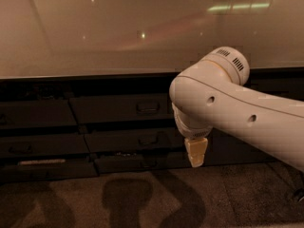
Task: Open top drawer
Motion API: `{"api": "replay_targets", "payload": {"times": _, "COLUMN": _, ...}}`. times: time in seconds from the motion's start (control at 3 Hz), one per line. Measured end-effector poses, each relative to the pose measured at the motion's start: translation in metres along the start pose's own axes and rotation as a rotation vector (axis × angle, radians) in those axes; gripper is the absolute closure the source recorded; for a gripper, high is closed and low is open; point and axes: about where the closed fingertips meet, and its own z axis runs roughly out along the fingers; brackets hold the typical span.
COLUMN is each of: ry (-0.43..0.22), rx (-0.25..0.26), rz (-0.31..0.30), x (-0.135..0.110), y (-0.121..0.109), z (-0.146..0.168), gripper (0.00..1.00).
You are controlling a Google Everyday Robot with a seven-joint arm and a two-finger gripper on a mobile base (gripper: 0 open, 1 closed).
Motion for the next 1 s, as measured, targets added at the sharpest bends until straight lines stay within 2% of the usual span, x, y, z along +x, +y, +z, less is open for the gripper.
{"api": "replay_targets", "payload": {"times": 0.33, "ry": 0.0, "rx": 0.0, "rz": 0.0, "x": 0.0, "y": 0.0, "z": 0.0, "gripper": 0.0}}
{"api": "replay_targets", "payload": {"times": 0.67, "ry": 0.049, "rx": 0.002, "rz": 0.019, "x": 0.012, "y": -0.009, "z": 0.005, "gripper": 0.0}}
{"api": "replay_targets", "payload": {"times": 1.0, "ry": 0.061, "rx": -0.016, "rz": 0.056, "x": 0.052, "y": -0.034, "z": 0.032, "gripper": 0.0}}
